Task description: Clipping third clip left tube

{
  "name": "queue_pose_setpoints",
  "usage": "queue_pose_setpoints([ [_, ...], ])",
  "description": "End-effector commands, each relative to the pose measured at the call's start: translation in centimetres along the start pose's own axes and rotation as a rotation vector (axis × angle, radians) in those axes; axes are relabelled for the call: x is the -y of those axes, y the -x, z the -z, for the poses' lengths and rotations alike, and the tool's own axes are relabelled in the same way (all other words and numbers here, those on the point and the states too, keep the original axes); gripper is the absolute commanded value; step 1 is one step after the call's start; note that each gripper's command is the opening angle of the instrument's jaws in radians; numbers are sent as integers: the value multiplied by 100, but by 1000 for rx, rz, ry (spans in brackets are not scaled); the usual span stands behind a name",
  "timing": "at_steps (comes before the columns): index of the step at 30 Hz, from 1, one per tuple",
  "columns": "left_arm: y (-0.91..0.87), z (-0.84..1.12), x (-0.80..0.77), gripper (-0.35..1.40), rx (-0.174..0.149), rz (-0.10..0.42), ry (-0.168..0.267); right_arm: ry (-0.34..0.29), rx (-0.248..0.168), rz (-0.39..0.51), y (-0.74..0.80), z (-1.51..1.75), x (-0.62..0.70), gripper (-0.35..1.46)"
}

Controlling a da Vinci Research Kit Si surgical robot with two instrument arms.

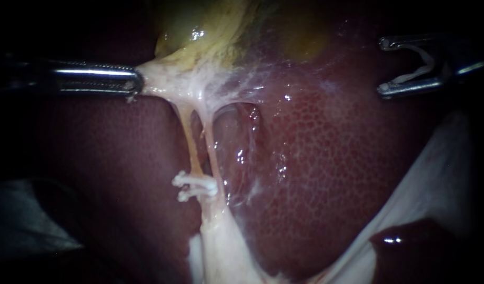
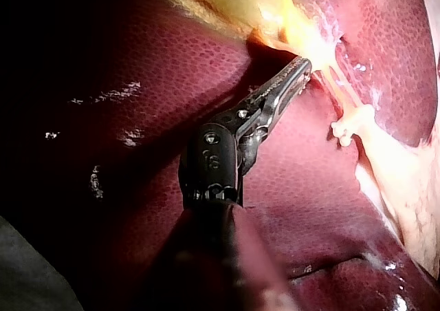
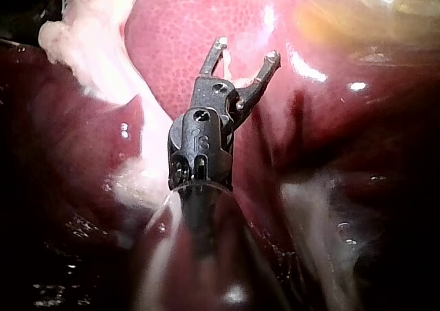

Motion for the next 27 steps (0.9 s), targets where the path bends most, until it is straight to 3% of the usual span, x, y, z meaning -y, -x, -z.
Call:
queue_pose_setpoints([
  [1, 1, -2, -1, -35, -2, -2, -1, -6, -9, -1, -1, -4, 2, 50],
  [5, 3, -4, -1, -35, -3, -3, -3, -39, -45, -5, -16, -24, 15, 50],
  [18, 4, -7, -2, -35, -4, -4, -5, -149, -145, -185, -61, -132, 60, 50],
  [27, 4, -7, -2, -35, -4, -4, -6, -209, -195, -264, -70, -195, 75, 50],
])
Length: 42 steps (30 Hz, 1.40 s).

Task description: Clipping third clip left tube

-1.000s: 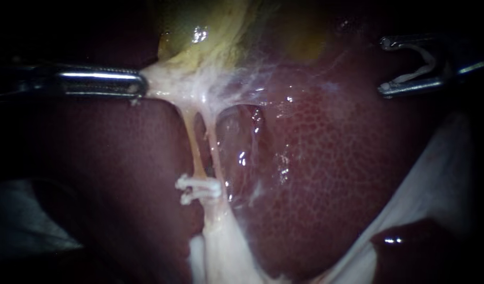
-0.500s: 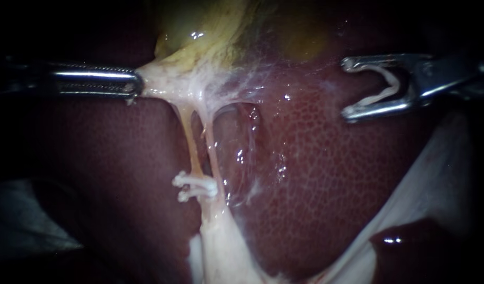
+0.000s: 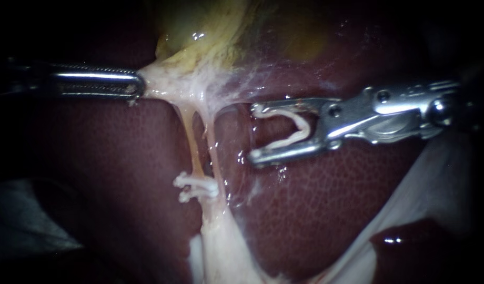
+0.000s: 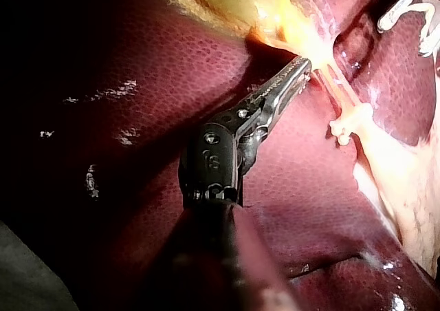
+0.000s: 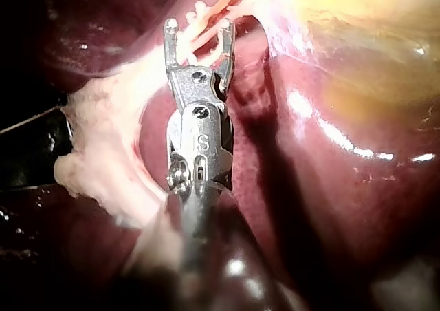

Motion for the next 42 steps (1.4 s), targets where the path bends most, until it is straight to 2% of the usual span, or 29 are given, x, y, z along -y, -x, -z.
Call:
queue_pose_setpoints([
  [1, 0, 0, 0, -35, 0, 1, -1, -8, -3, -5, 2, -7, 0, 49],
  [10, 0, 0, -2, -35, 0, 1, -1, -50, -5, -42, 24, -53, -9, 49],
  [23, 1, -1, -2, -35, -1, 1, -2, -50, 3, -64, 73, -76, -46, 49],
  [31, 1, -1, -4, -35, -2, 1, -6, -86, -18, -74, 83, -92, -54, 49],
  [42, 1, -1, -4, -35, -2, 1, -6, -135, -64, -78, 79, -120, -56, 48],
])
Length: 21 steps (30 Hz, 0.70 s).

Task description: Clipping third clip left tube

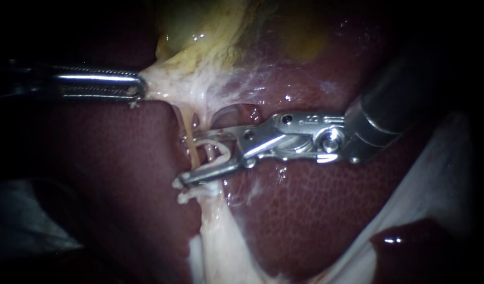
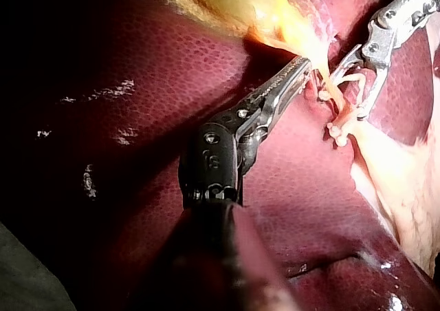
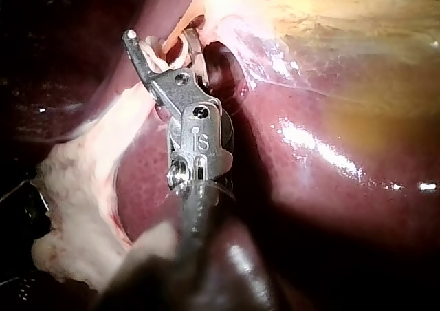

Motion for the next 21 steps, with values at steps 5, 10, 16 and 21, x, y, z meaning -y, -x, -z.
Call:
queue_pose_setpoints([
  [5, 0, 0, 0, -35, 0, 0, 0, -5, -47, -3, -11, -5, 5, 48],
  [10, 0, 0, 0, -35, 0, 0, 0, -22, -76, -8, -32, -1, 16, 48],
  [16, 0, 0, 0, -35, 0, 0, 0, -33, -97, -17, -56, 6, 28, 44],
  [21, 0, -1, 0, -35, 0, 0, -1, -36, -102, -21, -63, 11, 28, 34],
])
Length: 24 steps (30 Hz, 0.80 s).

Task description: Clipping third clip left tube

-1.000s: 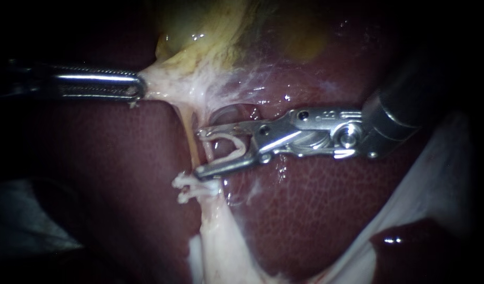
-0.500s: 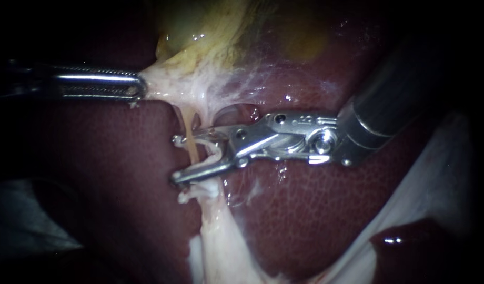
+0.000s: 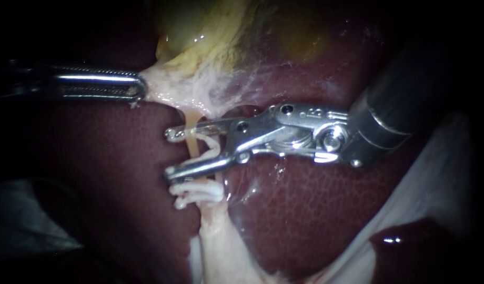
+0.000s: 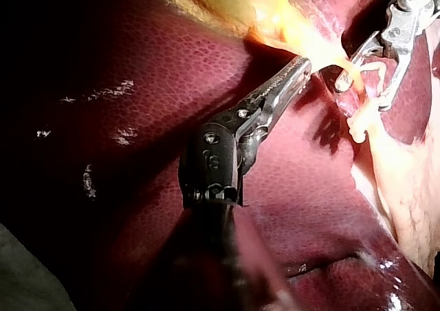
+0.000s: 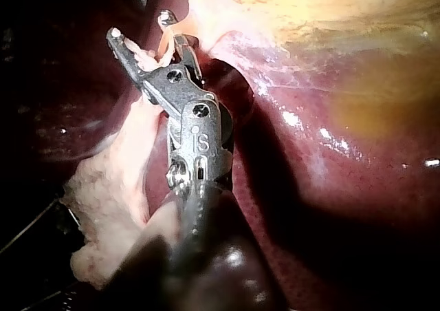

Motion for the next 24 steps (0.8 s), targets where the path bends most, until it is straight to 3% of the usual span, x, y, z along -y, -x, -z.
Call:
queue_pose_setpoints([
  [1, 0, 0, 0, -35, 0, 0, 0, 1, 1, -5, 1, 1, -1, 31],
  [7, 0, 0, 0, -35, 0, 0, -1, -5, 3, -20, 5, 4, -6, 5],
  [12, 0, -1, 0, -35, 0, 0, -1, -32, 6, -36, 6, 6, -6, -35],
  [15, 0, -1, 0, -35, 0, 0, -1, -39, 11, -81, 7, 6, -8, -35],
  [24, 0, -1, 0, -35, 0, 0, -1, -35, 13, -85, 14, 8, -13, -35],
])
